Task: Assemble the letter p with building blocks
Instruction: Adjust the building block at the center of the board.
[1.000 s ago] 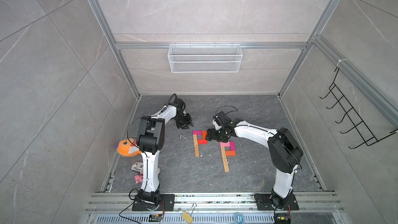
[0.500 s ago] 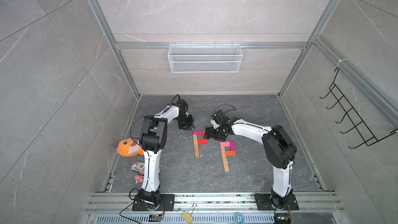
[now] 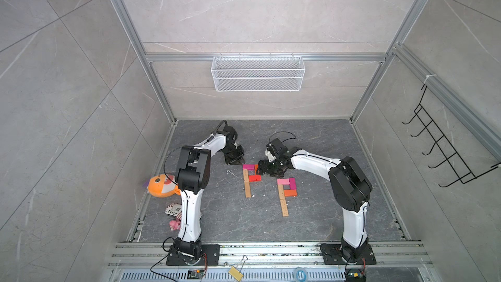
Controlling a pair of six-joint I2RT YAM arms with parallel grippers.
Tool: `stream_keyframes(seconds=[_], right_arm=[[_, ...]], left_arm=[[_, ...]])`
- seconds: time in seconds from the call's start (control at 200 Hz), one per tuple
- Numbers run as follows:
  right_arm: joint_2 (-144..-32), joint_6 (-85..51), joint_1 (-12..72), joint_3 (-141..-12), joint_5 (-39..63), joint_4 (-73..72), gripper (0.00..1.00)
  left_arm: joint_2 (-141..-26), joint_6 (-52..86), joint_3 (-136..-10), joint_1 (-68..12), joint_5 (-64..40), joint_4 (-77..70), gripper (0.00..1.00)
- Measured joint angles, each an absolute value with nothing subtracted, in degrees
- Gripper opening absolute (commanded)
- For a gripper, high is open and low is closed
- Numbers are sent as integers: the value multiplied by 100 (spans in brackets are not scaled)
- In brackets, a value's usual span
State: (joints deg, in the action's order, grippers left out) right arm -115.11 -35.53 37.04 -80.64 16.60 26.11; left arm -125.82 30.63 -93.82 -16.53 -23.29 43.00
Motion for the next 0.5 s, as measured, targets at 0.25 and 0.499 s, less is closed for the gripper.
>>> stream_keyframes(seconds=[0.25, 0.499], right_arm=[[-11649, -3555, 3704, -8106, 1697, 2613, 83], [-11688, -3555, 3704, -8232, 1699, 2615, 84]], left_arm=[[-12519, 3074, -9292, -1653, -2259, 4261, 22], [-12492, 3100, -9238, -1667, -2261, 4200, 22]])
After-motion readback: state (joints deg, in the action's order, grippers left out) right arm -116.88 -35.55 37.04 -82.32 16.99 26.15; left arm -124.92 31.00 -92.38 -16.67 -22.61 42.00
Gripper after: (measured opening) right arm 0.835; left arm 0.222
